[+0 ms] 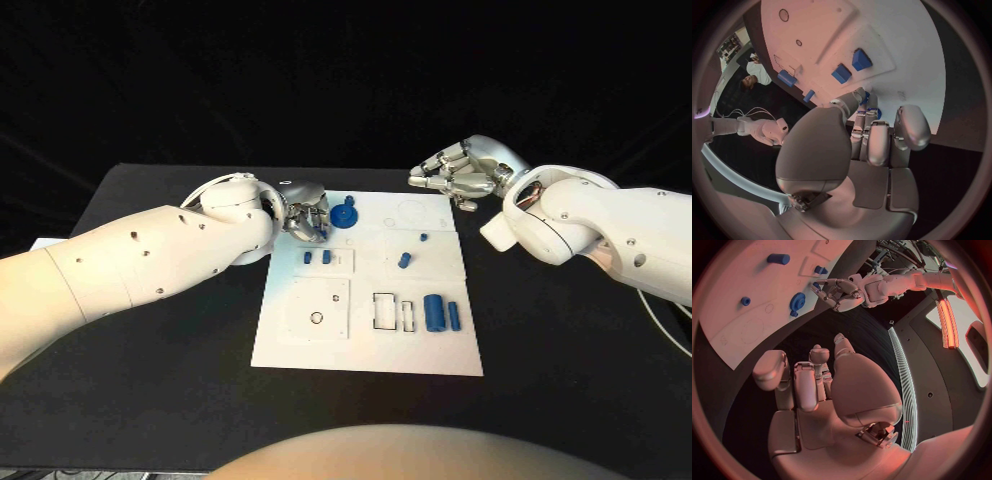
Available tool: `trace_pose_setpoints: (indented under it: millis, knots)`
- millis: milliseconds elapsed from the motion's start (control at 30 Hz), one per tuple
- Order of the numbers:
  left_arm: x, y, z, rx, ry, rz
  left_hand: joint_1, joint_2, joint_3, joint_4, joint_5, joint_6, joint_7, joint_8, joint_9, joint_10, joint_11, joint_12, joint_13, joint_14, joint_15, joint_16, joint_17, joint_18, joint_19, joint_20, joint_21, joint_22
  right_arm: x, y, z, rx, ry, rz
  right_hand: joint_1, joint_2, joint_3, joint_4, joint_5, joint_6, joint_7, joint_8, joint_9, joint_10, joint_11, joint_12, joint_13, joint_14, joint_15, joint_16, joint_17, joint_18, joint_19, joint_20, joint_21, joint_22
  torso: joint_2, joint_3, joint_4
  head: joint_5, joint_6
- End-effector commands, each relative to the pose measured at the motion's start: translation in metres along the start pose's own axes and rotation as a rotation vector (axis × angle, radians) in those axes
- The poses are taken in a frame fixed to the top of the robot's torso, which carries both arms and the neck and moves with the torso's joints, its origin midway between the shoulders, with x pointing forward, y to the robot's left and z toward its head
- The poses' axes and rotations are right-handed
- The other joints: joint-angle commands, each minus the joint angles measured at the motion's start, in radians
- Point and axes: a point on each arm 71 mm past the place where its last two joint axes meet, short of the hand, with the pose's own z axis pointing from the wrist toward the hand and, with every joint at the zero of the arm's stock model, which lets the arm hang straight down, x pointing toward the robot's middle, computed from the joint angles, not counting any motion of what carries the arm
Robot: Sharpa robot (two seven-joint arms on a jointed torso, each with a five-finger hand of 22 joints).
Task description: Assemble the parts on the task board
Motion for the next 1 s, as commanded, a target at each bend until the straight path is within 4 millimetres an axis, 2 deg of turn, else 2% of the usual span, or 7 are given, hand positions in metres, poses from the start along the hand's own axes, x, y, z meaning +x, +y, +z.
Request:
trace_pose_setpoints:
  millis: [33, 667, 1000]
  knots:
    - [0.0038, -0.0023, 0.0001, 0.007, 0.023, 0.012, -0.010, 0.000, -0.001, -0.003, -0.005, 0.005, 0.000, 0.007, 0.001, 0.008, 0.001, -0.004, -0.001, 0.030, -0.005, -0.002, -0.001, -0.010, 0.007, -0.006, 0.002, 0.001, 0.0014, 0.0007, 0.0002, -0.011, 0.012, -0.001, 0.002, 0.003, -0.007, 0.000, 0.003, -0.004, -0.006, 0.004, -0.001, -0.002, -0.003, 0.004, -0.001, 0.050, -0.001, -0.006, 0.001, 0.008, -0.003, -0.004, -0.005, -0.001, -0.001, -0.0002, 0.0004, 0.001, 0.001]
    - [0.0047, -0.0017, -0.0003, -0.003, 0.033, 0.013, -0.033, -0.011, -0.003, 0.001, -0.004, -0.029, 0.011, -0.024, -0.010, -0.025, 0.016, -0.038, -0.008, 0.028, 0.005, -0.003, -0.010, -0.010, 0.001, 0.000, -0.002, 0.003, 0.0018, 0.0008, 0.0006, -0.011, 0.013, -0.001, 0.002, 0.004, -0.007, 0.000, 0.003, -0.004, -0.006, 0.004, -0.001, -0.002, -0.003, 0.003, -0.002, 0.050, -0.001, -0.007, 0.000, 0.008, -0.003, -0.004, -0.005, -0.001, 0.000, 0.0002, -0.0009, 0.004, -0.002]
    - [0.0055, -0.0001, -0.0008, -0.010, 0.043, 0.015, -0.056, -0.037, -0.005, 0.005, -0.004, -0.067, 0.025, -0.057, -0.019, -0.069, 0.033, -0.074, -0.019, 0.022, 0.018, -0.011, -0.031, -0.008, -0.006, 0.010, -0.020, -0.005, 0.0013, 0.0003, 0.0006, -0.010, 0.011, -0.001, 0.002, 0.005, -0.008, 0.001, 0.003, -0.003, -0.006, 0.005, -0.001, -0.003, -0.003, 0.002, -0.003, 0.050, -0.001, -0.008, -0.001, 0.008, -0.004, -0.004, -0.007, -0.004, 0.000, 0.0002, -0.0002, 0.004, -0.004]
